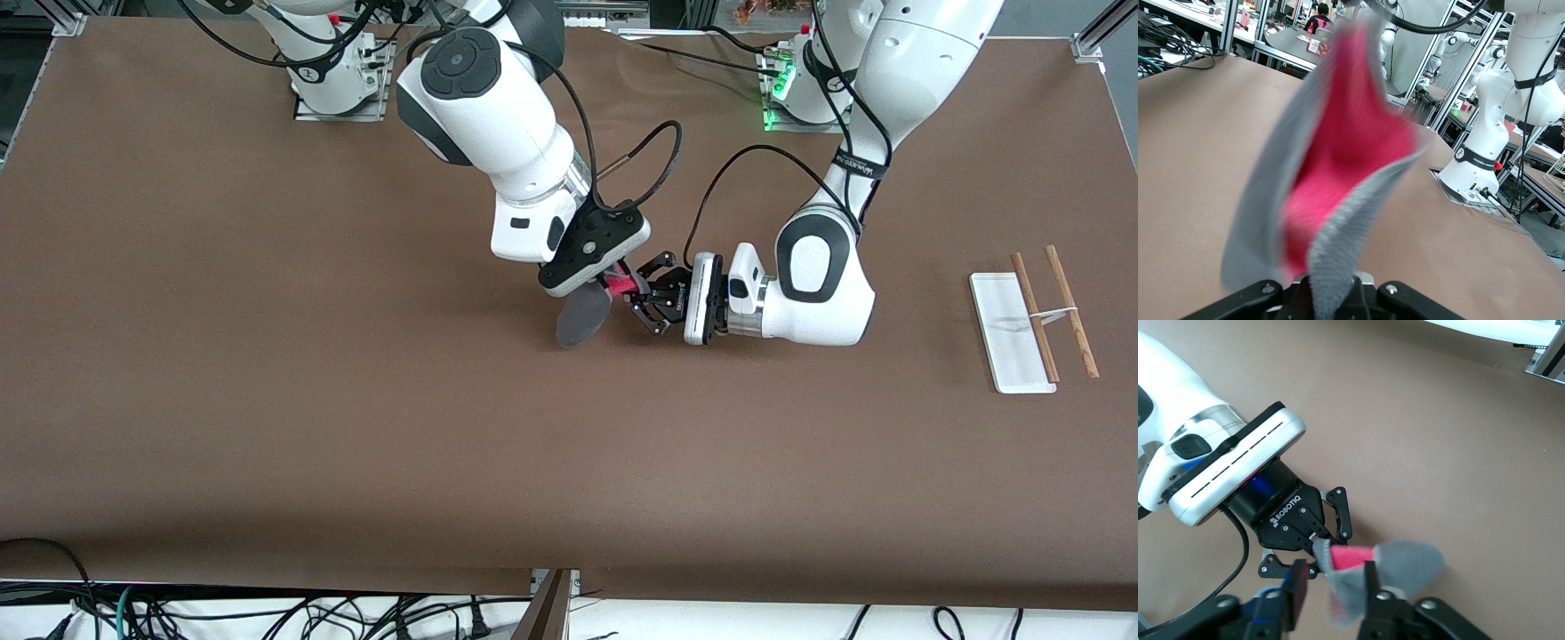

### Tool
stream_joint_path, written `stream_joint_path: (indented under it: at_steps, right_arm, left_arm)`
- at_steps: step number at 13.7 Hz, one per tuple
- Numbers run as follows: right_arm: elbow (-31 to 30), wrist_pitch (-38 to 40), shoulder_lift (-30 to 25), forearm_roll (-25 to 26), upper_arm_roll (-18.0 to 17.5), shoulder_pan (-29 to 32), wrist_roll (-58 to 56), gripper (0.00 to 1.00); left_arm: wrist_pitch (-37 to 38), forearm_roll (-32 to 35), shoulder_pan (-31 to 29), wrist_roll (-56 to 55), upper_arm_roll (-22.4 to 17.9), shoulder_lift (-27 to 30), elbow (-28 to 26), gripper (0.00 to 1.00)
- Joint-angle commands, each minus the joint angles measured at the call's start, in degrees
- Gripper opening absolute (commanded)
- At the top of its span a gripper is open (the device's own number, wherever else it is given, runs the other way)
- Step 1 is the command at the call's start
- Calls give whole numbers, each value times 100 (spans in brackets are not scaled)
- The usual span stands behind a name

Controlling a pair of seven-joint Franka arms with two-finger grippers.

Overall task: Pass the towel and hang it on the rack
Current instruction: 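Carry the towel with the left gripper while the right gripper releases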

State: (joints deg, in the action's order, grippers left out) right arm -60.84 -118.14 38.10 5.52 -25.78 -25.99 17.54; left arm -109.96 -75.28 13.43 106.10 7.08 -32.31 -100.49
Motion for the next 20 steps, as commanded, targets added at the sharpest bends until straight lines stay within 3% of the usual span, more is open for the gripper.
stream_joint_path:
  at_steps: [1,4,8,11,16,20]
  right_arm:
    - [20,18,5,29,-23,111,-23,100]
    - [20,168,-30,81,-14,243,-31,100]
    - [20,299,-39,73,30,777,-128,100]
    - [46,1185,-74,99,99,990,-93,100]
    - [-32,1942,-767,108,1109,1297,-128,100]
    - [-1172,2075,-1741,64,1128,2174,-137,100]
  left_arm:
    - [71,-57,-60,-45,-31,146,-50,0]
    - [185,950,-243,-851,-57,373,177,0]
    - [1317,2715,-796,-1951,-57,348,1081,0]
    - [2362,3781,-1411,-1997,-57,155,1917,0]
    - [2928,5179,-2808,-1988,-75,146,2007,0]
    - [2902,5988,-3714,-1953,-119,49,2586,0]
